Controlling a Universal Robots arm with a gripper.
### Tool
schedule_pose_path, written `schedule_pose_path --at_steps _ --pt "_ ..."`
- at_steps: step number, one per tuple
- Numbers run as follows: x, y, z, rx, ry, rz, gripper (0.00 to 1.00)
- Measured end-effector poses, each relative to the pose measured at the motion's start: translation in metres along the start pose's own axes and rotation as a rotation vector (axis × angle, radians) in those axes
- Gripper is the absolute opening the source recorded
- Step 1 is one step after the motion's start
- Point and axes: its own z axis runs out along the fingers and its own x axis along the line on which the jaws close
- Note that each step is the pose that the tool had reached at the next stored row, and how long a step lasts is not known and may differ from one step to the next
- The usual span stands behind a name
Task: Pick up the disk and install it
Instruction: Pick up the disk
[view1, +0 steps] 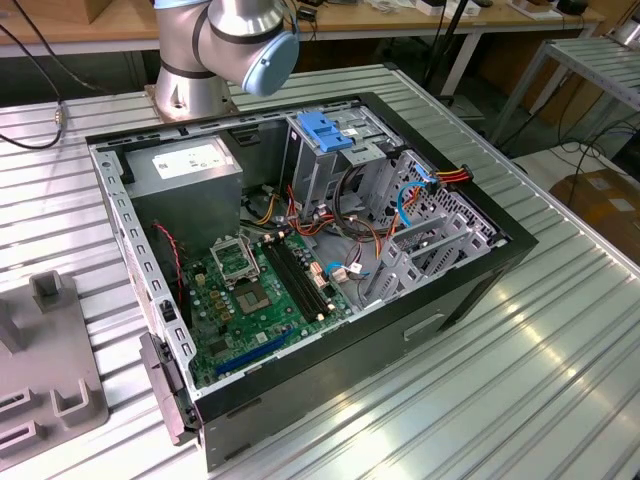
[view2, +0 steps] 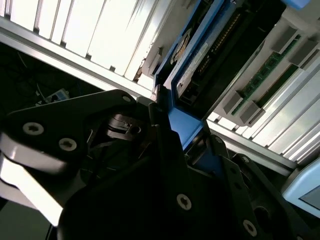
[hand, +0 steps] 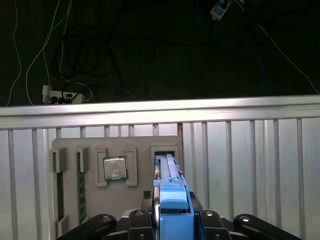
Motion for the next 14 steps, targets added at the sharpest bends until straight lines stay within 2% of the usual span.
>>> schedule_pose_path --at_steps 6,10,12,14 --pt "0.0000 0.0000 -0.0014 -0.0004 0.0002 0.000 0.37" --pt "0.0002 -0.0001 -0.0141 -0.0001 0.0001 0.000 0.37" --pt "0.0003 -0.0001 -0.0168 0.0000 0.0000 0.000 0.37" --pt "0.0002 -0.0001 -0.0168 0.0003 -0.0002 0.000 0.37"
